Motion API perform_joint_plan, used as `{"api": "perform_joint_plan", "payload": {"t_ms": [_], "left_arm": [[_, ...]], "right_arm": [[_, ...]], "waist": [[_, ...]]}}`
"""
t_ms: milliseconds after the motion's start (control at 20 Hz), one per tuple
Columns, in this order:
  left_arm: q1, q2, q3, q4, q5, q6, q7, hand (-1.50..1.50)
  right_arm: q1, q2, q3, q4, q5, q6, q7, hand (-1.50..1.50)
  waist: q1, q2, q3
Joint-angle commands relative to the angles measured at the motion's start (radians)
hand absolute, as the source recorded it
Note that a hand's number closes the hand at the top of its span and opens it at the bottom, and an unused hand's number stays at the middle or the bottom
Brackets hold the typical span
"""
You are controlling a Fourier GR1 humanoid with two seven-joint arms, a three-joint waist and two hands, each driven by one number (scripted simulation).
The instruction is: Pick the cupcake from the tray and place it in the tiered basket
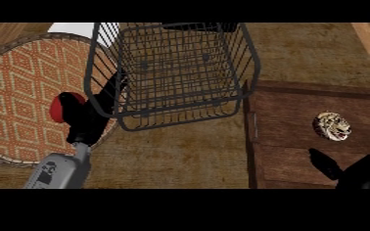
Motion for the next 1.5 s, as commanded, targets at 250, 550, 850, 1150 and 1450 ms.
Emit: {"api": "perform_joint_plan", "payload": {"t_ms": [250,550,850,1150,1450], "left_arm": [[0.018,0.025,0.033,-0.008,0.040,-0.063,0.006,0.00],[-0.002,-0.035,0.015,0.015,0.001,-0.012,0.001,0.00],[0.002,-0.029,0.045,0.053,-0.001,-0.036,-0.034,0.00],[0.037,-0.043,0.029,0.017,-0.020,-0.034,-0.032,0.00],[0.055,-0.040,0.040,-0.022,-0.007,-0.056,-0.019,0.00]], "right_arm": [[-0.306,0.000,0.112,0.191,0.107,0.218,0.395,-1.50],[-0.356,0.000,0.084,0.217,0.139,0.244,0.397,-1.50],[-0.321,0.000,0.063,0.250,0.149,0.176,0.376,-1.50],[-0.358,0.000,0.034,0.297,0.149,0.151,0.366,-1.50],[-0.307,0.000,-0.014,0.259,0.114,0.100,0.302,-1.50]], "waist": [[-0.026,-0.014,0.008],[-0.051,-0.016,0.008],[-0.061,-0.015,0.009],[-0.052,-0.015,0.009],[-0.055,-0.018,0.010]]}}
